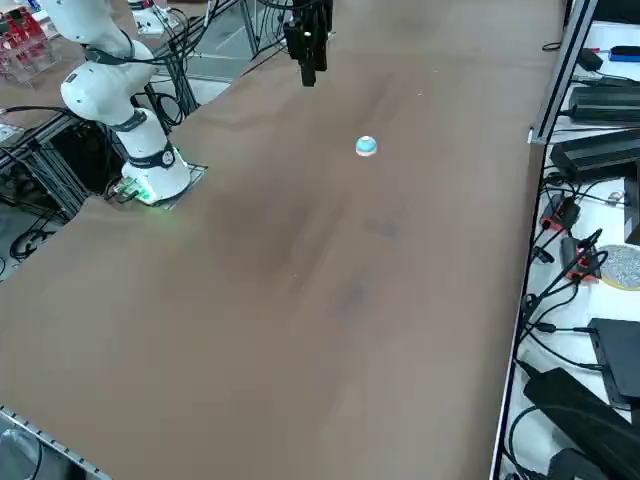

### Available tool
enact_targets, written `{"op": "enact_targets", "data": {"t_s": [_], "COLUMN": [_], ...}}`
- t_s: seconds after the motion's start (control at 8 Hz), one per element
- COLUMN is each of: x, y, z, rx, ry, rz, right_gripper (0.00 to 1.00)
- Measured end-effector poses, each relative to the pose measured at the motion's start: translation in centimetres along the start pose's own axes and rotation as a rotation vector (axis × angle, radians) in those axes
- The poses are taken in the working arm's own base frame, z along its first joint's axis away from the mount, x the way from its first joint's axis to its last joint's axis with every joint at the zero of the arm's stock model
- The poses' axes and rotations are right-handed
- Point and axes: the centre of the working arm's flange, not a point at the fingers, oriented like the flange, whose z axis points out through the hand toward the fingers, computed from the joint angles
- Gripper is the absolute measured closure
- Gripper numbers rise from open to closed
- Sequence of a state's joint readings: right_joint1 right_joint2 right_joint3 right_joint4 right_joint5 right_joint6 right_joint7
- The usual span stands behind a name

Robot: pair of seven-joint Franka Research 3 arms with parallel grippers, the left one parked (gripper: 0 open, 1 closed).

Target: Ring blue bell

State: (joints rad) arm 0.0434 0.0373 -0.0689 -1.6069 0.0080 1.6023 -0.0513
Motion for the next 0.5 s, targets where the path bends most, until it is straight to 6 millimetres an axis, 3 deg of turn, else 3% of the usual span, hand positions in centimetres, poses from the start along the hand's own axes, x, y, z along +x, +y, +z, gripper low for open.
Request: {"op": "enact_targets", "data": {"t_s": [0.25,0.5], "x": [0.00,0.00], "y": [-0.01,-0.01], "z": [0.00,-0.02], "rx": [0.000,0.000], "ry": [0.000,0.000], "rz": [0.000,0.000], "right_gripper": [0.97,0.98]}}
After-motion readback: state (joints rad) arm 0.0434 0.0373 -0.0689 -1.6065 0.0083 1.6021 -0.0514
